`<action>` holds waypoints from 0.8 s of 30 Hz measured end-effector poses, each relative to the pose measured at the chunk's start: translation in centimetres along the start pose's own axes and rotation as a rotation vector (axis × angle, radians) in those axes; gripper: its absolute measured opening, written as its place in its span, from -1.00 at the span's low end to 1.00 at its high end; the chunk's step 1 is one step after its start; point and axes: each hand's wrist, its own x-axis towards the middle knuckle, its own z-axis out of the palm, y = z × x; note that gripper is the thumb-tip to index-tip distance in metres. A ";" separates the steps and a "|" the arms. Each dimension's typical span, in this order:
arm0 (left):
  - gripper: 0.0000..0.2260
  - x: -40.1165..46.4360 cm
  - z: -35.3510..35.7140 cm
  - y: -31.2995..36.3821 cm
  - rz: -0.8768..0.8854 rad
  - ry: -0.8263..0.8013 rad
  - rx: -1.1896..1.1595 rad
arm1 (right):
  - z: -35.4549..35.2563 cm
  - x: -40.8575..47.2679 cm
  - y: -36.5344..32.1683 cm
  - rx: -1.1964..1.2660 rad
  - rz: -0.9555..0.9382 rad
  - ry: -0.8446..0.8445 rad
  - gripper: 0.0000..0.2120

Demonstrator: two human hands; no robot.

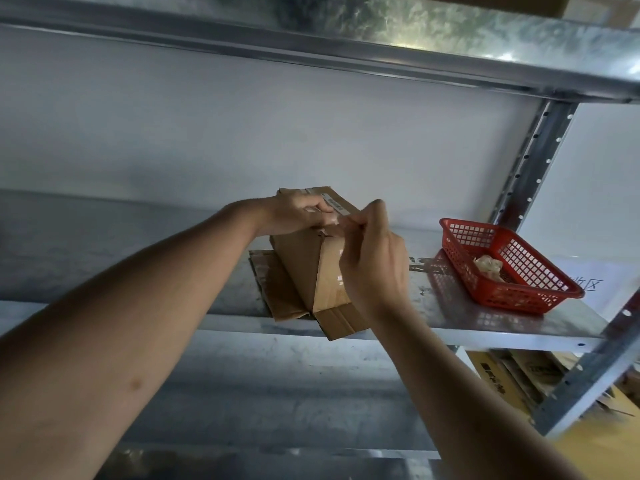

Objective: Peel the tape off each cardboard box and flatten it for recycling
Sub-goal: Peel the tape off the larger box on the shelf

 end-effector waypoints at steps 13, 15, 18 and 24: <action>-0.45 0.8 0.8 -1.3 0.022 0.017 0.028 | 0.5 0.8 -0.7 0.006 0.004 -0.087 -0.92; -0.35 0.9 0.7 -1.3 0.030 0.006 0.011 | 0.5 0.8 -0.3 0.176 0.124 -0.105 -0.88; -0.32 1.1 0.7 -1.3 0.036 0.007 -0.004 | 0.0 0.5 0.3 0.281 0.224 -0.147 -0.82; -0.30 1.1 0.6 -1.0 0.001 0.040 0.056 | -0.9 -0.4 1.5 0.377 0.263 -0.091 -0.81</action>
